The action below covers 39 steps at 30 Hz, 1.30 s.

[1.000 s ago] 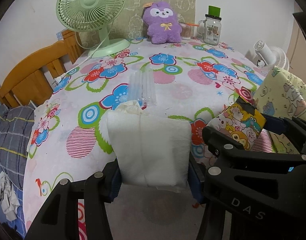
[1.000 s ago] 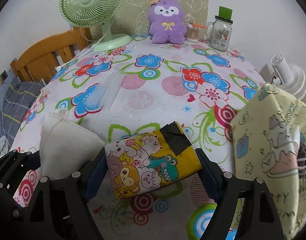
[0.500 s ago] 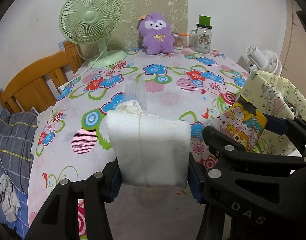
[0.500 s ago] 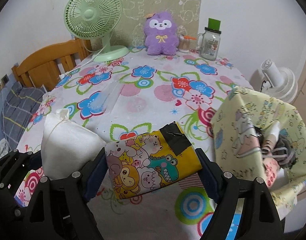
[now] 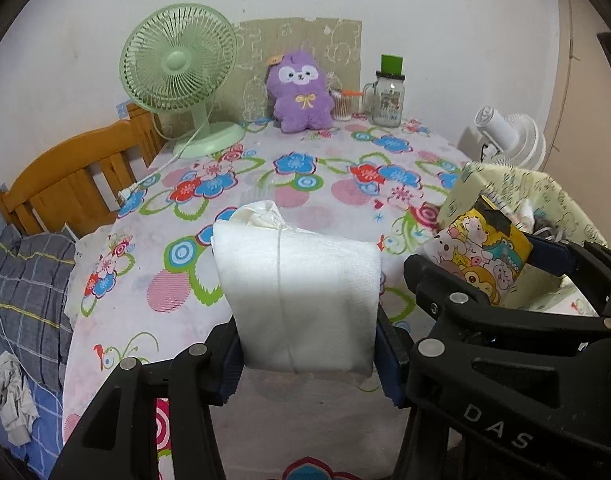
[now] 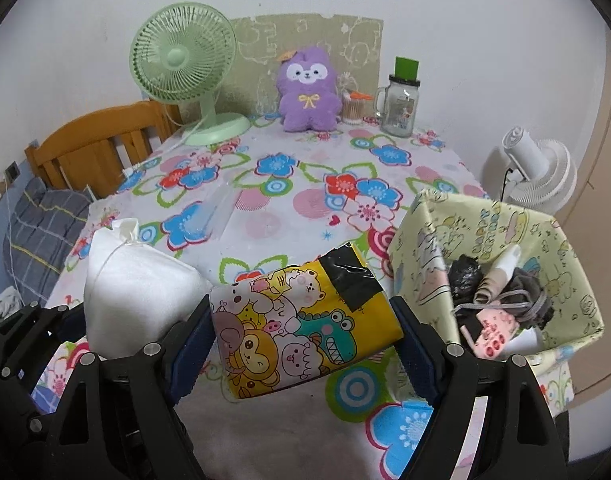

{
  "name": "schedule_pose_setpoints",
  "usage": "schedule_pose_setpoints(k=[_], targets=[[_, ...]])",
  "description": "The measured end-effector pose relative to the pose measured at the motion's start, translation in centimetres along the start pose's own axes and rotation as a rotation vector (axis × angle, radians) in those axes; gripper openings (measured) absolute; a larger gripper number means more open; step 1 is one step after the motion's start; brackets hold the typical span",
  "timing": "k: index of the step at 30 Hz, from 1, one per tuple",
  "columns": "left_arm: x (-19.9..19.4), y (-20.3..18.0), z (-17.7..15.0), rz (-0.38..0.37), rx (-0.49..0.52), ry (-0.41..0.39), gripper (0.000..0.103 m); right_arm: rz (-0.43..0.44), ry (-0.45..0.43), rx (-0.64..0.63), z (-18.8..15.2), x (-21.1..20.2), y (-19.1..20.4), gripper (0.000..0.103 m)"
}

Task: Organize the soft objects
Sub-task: 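Carry the white pad in the left tool while the right tool carries the pouch to the box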

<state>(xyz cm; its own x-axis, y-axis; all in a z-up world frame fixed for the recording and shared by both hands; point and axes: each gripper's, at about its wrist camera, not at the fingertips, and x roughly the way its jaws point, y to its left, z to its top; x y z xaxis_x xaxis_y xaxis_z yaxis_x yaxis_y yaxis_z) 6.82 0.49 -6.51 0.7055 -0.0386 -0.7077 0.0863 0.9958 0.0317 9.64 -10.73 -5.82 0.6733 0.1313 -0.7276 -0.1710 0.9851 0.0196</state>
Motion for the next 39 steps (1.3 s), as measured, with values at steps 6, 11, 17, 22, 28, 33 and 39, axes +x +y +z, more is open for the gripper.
schedule_pose_setpoints(k=[6,11,17,22,28,33,39], targets=[[-1.5,-0.6,0.8,0.010,0.013,-0.019,0.057,0.002,-0.022,0.007,0.5,-1.7,-0.4,0.085],[-2.2,-1.4,1.2,0.014,0.021,-0.030,0.057,-0.003,-0.036,0.011,0.8,-2.8,-1.1,0.085],[-3.1,-2.5,1.8,0.005,0.029,-0.045,0.057,-0.008,-0.056,0.015,1.2,-3.9,-2.2,0.085],[-3.5,-3.6,2.4,0.010,0.040,-0.052,0.057,-0.013,-0.071,0.011,1.6,-4.5,-3.3,0.085],[-3.6,-5.3,3.0,0.009,0.049,-0.059,0.057,-0.011,-0.077,0.018,1.7,-4.8,-5.0,0.085],[-3.5,-6.6,3.6,0.005,0.062,-0.061,0.057,-0.014,-0.081,0.031,2.0,-5.0,-6.6,0.085],[-3.1,-8.3,4.4,-0.011,0.077,-0.060,0.057,-0.030,-0.086,0.035,2.3,-5.1,-8.2,0.085]])
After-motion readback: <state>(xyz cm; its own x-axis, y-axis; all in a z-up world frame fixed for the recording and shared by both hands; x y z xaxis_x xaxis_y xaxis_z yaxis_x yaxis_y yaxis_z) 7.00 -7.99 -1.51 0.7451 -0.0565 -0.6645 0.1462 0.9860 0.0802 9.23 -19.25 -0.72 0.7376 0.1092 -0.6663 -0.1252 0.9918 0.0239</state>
